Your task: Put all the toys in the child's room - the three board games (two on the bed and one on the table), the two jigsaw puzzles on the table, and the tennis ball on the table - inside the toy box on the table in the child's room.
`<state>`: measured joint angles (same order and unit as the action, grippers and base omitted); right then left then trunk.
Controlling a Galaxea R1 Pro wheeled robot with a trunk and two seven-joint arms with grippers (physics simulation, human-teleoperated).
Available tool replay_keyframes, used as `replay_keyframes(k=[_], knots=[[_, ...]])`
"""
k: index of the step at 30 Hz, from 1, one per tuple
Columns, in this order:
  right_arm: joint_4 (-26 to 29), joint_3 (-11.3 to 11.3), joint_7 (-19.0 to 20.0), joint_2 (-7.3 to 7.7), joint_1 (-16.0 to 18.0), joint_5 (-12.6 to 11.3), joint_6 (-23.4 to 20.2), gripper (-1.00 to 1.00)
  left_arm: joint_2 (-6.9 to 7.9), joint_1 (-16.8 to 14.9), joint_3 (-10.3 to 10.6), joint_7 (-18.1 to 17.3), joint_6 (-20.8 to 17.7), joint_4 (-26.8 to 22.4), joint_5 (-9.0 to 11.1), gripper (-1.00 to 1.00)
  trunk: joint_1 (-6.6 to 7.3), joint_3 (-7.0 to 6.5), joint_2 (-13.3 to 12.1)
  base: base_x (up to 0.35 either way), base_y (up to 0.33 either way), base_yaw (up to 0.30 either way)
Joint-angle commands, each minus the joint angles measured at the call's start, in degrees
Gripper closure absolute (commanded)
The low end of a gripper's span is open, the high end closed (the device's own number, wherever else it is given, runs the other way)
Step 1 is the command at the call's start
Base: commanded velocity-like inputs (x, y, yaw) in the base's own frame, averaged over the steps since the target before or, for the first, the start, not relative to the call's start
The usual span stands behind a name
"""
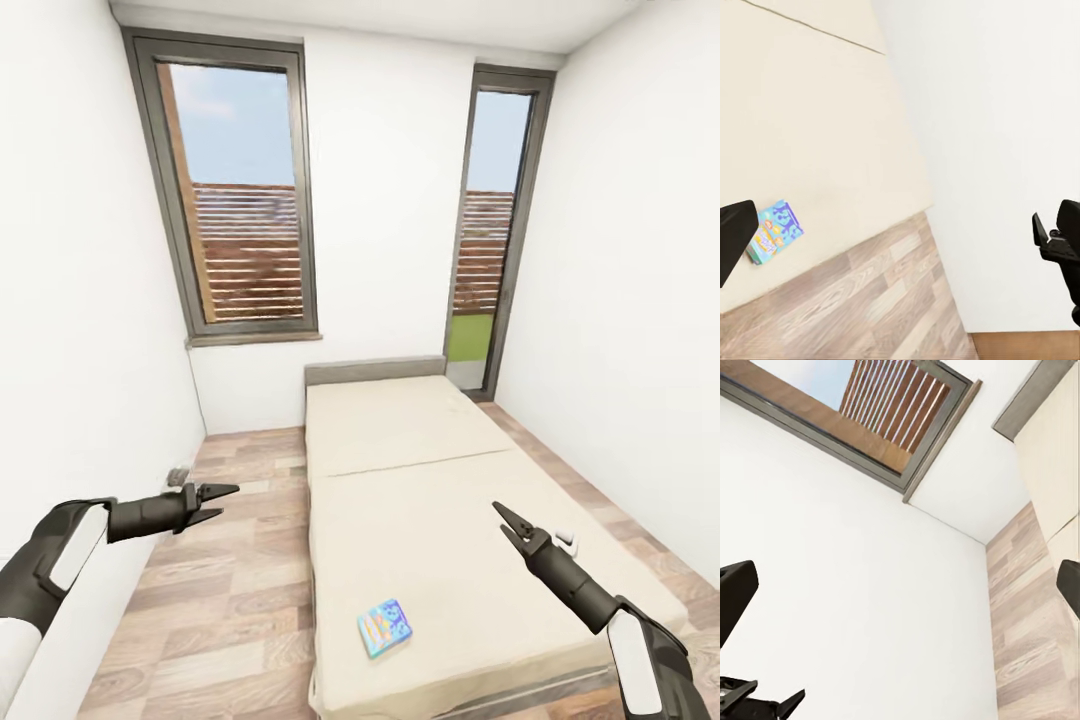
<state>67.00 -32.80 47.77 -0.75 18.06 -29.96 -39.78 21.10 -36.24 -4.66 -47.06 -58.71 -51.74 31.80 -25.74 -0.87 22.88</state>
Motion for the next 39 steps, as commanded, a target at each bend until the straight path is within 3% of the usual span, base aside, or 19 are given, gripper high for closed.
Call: replay_keyframes(k=[1,3,9,12,17,20,24,30,39], knots=[[0.0,-0.1,0.1,-0.07,0.0,-0.1,-0.3,-1.00,-0.27,0.0,0.2,0.4,-0.1,0.0,-0.2,-1.00,-0.04,0.00,0.0,0.167,-0.018,-0.058],[0.1,-0.1,0.1,-0.09,0.0,0.0,-0.2,-1.00,-0.91,-0.1,0.7,2.0,-0.1,0.0,-0.3,-1.00,-0.04,-0.02,0.0,0.120,-0.028,-0.042],[0.3,0.0,-0.4,-0.12,0.0,0.4,0.0,-1.00,-5.06,-0.1,1.8,11.7,0.8,0.0,-0.4,-1.00,-0.04,-0.04,0.0,0.042,-0.011,-0.015],[0.5,0.2,-1.8,-0.12,0.1,0.6,-0.2,-1.00,-7.98,-0.2,2.0,21.4,1.4,0.1,-0.4,-1.00,-0.04,-0.05,0.0,0.011,-0.003,-0.004],[0.7,1.3,-5.7,-0.21,0.4,0.7,-0.5,-1.00,-10.69,-0.2,2.1,31.8,3.4,0.2,-0.4,-1.00,-0.04,-0.05,0.0,0.004,-0.001,-0.001],[1.4,2.8,-8.5,-0.24,0.4,0.7,-0.7,-1.00,-11.35,-0.2,2.1,35.6,5.6,0.4,-0.2,-1.00,-0.04,-0.05,0.0,0.001,0.000,0.000],[3.5,6.6,-14.1,-0.31,0.5,0.6,-0.8,-1.00,-11.87,-0.2,2.1,39.9,8.0,0.5,-0.1,-1.00,-0.04,-0.05,0.0,0.000,0.000,0.000],[5.3,10.7,-21.1,-0.63,0.5,0.3,-0.9,-1.00,-12.48,-0.2,2.2,42.2,9.2,0.6,0.0,-1.00,-0.04,-0.05,0.0,0.000,0.000,0.000],[5.9,14.6,-24.6,-0.91,0.9,0.5,-2.8,-1.00,-13.31,-0.3,2.3,43.0,9.8,1.0,-2.1,-1.00,-0.04,-0.05,0.0,0.000,0.000,0.000]])
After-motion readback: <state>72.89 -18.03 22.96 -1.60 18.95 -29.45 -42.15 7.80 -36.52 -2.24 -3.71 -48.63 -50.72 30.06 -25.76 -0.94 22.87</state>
